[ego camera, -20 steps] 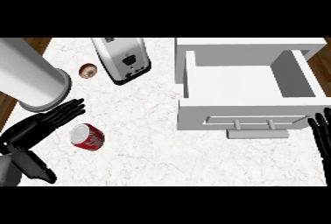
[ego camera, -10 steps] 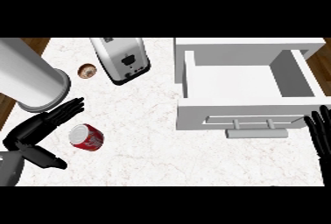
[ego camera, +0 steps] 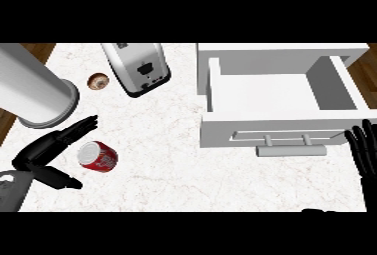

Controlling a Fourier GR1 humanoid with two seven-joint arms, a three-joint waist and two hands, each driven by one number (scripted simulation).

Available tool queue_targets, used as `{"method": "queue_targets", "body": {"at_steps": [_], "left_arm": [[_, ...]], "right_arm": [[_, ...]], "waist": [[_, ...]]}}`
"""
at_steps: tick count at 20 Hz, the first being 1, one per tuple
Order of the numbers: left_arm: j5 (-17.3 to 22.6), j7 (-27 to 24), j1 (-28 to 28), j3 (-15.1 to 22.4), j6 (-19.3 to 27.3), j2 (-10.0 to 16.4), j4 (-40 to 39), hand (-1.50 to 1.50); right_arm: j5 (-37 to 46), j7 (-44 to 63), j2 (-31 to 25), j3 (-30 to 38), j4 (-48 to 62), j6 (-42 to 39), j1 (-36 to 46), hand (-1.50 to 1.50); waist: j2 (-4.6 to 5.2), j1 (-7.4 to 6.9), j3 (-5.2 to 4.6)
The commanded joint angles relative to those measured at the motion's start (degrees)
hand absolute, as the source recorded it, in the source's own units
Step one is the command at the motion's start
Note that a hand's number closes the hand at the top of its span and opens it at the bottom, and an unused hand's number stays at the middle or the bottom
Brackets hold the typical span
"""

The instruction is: Pick up the can, place it into the drawer and close the drawer

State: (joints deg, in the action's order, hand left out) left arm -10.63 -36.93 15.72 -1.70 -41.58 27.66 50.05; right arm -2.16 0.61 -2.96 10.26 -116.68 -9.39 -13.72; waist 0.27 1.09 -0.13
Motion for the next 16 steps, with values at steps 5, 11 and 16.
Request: {"method": "queue_targets", "body": {"at_steps": [5, 11, 16], "left_arm": [[-2.1, -11.8, 5.7, 4.1, -3.9, -0.1, -11.9, -1.50], [-2.4, -16.4, 5.5, 6.4, -3.0, 0.8, -17.3, -1.50], [-1.7, -15.9, 10.1, 7.4, -2.3, -0.6, -20.6, -1.50]], "right_arm": [[-0.2, 1.8, -0.3, -0.1, -1.8, -0.3, 0.0, -1.50], [-1.7, 0.5, -0.7, 1.5, -2.0, -1.2, -1.0, -1.50], [0.4, 4.9, 0.6, -0.8, -2.3, 1.5, 2.6, -1.50]], "waist": [[0.14, 0.67, -0.05], [0.12, 0.52, -0.03], [0.23, 0.32, -0.06]]}}
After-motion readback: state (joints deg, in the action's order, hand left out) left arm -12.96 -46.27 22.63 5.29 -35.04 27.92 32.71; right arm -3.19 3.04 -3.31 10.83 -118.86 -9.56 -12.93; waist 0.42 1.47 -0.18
